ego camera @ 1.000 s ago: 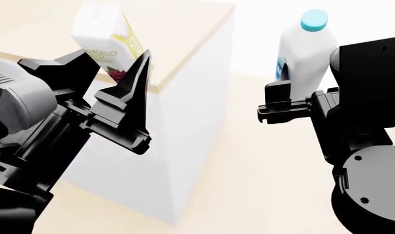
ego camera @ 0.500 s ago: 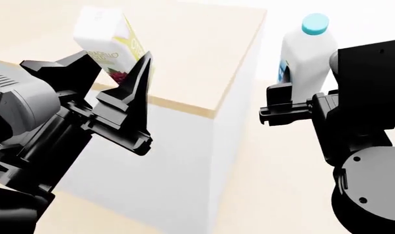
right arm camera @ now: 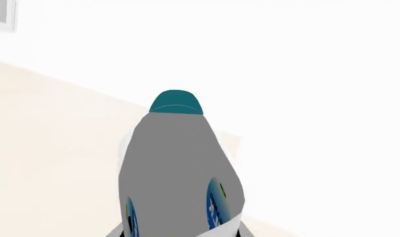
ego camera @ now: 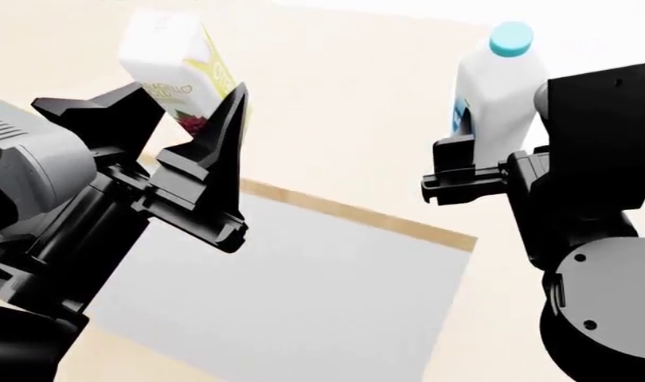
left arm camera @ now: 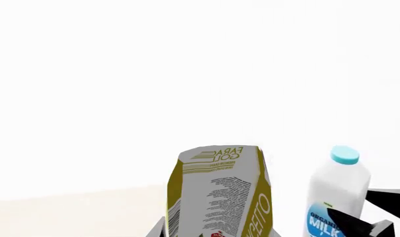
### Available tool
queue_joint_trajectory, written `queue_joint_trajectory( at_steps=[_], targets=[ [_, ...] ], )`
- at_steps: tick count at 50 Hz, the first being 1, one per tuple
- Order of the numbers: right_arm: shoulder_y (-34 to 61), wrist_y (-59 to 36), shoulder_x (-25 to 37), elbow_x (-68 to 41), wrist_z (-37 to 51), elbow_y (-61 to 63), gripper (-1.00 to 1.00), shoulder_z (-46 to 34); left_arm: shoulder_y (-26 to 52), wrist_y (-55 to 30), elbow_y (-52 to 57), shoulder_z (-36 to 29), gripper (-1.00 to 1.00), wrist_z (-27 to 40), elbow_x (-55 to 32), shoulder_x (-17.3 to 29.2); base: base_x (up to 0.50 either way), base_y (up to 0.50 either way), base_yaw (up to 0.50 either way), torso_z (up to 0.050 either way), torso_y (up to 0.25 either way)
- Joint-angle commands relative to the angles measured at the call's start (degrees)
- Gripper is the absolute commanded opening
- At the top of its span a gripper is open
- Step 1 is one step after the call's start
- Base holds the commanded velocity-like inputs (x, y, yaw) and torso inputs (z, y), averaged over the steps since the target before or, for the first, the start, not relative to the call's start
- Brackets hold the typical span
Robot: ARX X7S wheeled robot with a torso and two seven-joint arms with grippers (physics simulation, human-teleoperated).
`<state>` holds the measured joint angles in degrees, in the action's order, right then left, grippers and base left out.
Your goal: Move the drinks to the dining counter.
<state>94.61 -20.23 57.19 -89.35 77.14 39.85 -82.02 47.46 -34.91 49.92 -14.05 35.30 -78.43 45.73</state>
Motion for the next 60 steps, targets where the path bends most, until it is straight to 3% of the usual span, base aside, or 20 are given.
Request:
queue_joint_trajectory(
  at_steps=[1, 9, 24, 36, 45, 54, 60],
  targets=[
    [1.0, -0.7, 0.0, 1.2, 0.1, -0.1, -1.0, 2.0, 0.2, 0.6, 0.1, 0.8, -1.0, 0.4, -0.3, 0.1, 0.16, 0.59, 0.0, 0.0, 0.0],
    [1.0, -0.8, 0.1, 1.5, -0.3, 0.0, -1.0, 2.2, 0.0, 0.7, 0.1, 0.8, -1.0, 0.3, -0.2, 0.2, 0.17, 0.58, 0.0, 0.001, 0.003],
    [0.8, 0.6, -0.7, 1.2, -3.6, -3.3, -1.0, 3.1, 0.0, 0.4, -1.8, -0.4, -1.0, -1.1, 1.7, -0.6, 0.0, 0.0, 0.0, 0.001, 0.002],
    [3.0, -1.2, -4.4, 1.1, -7.6, -11.0, -1.0, 3.5, 10.9, -4.2, -15.3, -5.9, -1.0, -4.7, 5.2, -6.4, 0.0, 0.0, 0.0, 0.001, 0.002],
    [3.9, -1.0, -4.0, 3.2, -6.8, -8.5, -1.0, 4.3, 16.8, -5.9, -22.4, -9.0, -1.0, -7.2, 7.8, -10.3, 0.0, 0.0, 0.0, 0.0, 0.002],
    [3.1, 1.9, -2.0, 4.8, -7.4, -6.4, -1.0, 5.8, 16.9, -5.8, -24.1, -10.5, -1.0, -8.3, 9.3, -11.4, 0.03, 0.0, 0.0, 0.001, 0.001],
    [2.5, 1.2, -2.5, 4.9, -7.1, -7.3, -1.0, 5.1, 16.3, -5.5, -24.2, -10.7, -1.0, -8.8, 9.7, -11.2, 0.56, -0.05, 0.0, 0.0, 0.002]
  ],
)
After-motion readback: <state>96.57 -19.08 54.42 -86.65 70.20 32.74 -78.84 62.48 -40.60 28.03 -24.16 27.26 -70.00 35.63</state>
